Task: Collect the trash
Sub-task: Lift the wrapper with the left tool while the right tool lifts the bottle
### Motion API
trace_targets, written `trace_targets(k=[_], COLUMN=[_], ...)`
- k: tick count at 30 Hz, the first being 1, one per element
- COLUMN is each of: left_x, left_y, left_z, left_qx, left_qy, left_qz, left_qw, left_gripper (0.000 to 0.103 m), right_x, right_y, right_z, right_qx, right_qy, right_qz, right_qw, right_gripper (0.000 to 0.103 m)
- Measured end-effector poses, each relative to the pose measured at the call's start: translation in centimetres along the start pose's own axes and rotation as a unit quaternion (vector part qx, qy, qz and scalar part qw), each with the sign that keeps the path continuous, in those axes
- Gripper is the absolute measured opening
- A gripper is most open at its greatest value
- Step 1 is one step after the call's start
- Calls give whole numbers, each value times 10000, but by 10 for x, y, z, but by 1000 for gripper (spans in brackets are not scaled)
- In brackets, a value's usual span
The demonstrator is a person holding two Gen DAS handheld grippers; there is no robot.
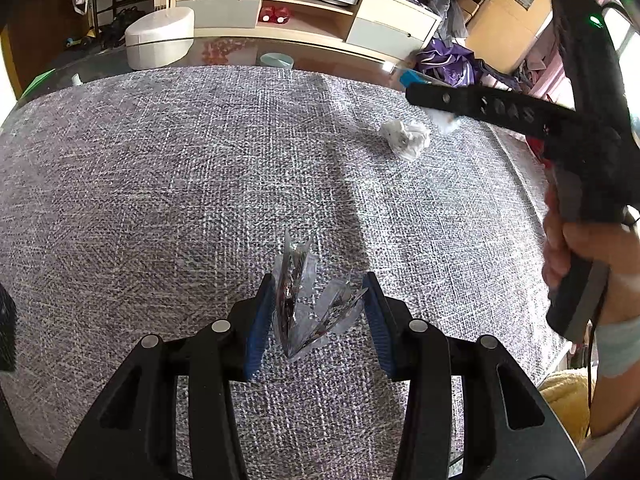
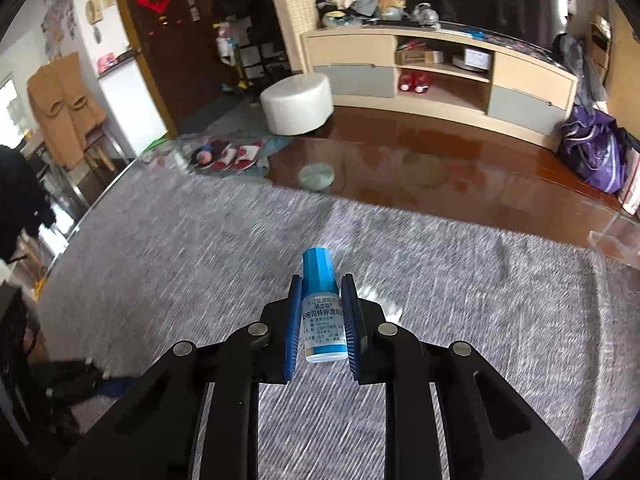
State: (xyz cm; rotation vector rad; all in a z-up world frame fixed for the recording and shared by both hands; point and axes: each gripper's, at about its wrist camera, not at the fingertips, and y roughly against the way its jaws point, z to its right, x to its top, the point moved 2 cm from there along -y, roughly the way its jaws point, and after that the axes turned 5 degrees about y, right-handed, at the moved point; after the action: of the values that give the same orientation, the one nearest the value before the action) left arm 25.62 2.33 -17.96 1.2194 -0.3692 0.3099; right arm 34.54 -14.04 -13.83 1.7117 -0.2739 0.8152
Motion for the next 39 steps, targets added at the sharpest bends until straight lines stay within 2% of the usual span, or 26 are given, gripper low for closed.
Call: trace_targets(k=[8, 19, 23, 34, 39], left_x=[6, 8, 7, 2, -4], left_y=[-5, -7, -7, 2, 13], left_z=[-3, -3, -3, 4, 13], left_qx=[0, -9, 18, 17, -30], left_qy=[27, 58, 38, -25, -97], left_qz=[-18, -36, -24, 85, 188], left_qw=[10000, 10000, 10000, 10000, 9998], left_gripper=[42, 42, 42, 42, 42], right_x=[-19, -27, -29, -50, -63], right_y=[-26, -40, -41, -12, 27], right_z=[7, 12, 9, 6, 8], right_qx=[-61, 14, -29, 9, -39], right_qy=[-16, -172, -102, -149, -251], right_qz=[-482, -564, -491, -271, -142], right_qw=[9988, 9983, 9987, 9995, 9996], right_gripper=[21, 24, 21, 20, 20])
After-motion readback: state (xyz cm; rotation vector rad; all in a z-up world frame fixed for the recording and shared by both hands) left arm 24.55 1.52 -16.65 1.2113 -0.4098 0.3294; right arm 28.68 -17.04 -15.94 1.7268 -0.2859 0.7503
